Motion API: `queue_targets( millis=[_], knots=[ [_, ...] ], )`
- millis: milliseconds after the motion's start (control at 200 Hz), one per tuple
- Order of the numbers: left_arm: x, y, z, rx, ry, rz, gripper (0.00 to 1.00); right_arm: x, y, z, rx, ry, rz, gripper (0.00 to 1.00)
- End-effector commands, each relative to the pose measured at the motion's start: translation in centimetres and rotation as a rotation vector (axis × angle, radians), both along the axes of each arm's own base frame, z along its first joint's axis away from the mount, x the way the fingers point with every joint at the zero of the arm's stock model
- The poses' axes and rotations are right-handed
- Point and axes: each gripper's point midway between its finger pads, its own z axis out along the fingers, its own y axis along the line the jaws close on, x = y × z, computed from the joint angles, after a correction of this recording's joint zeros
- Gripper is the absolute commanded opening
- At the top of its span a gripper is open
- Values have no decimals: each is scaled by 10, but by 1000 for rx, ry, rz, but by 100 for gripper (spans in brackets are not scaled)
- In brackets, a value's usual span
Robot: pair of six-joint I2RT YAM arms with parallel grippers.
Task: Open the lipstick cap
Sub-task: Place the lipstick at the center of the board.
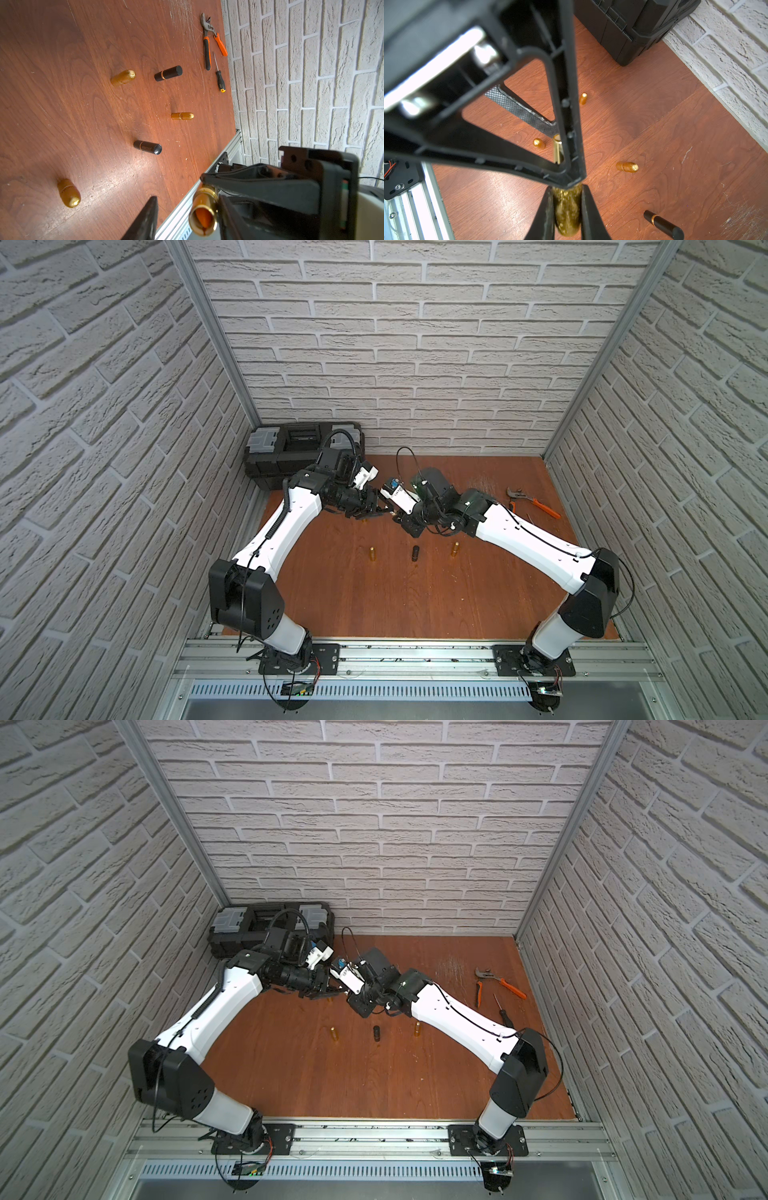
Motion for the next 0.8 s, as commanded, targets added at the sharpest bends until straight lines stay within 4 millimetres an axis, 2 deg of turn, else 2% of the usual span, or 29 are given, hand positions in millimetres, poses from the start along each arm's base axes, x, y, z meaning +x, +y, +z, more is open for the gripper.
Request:
queue_targets(
  millis=[0, 220, 540, 740, 795],
  knots=[
    [2, -2, 5, 5, -30, -17, 42, 1, 8, 18, 37, -46, 16, 3],
    [-1, -4, 7, -5, -32, -36, 29, 3, 10, 14, 29, -43, 16, 3],
    [-3, -7, 11, -27, -29, -50, 17, 5, 9, 12, 14, -50, 11, 3],
    [-4, -9, 18, -61, -26, -54, 15, 6, 8, 11, 17, -56, 5, 9],
    [-4, -9, 17, -61, -24, -54, 14, 5, 7, 12, 16, -59, 5, 14]
  ],
)
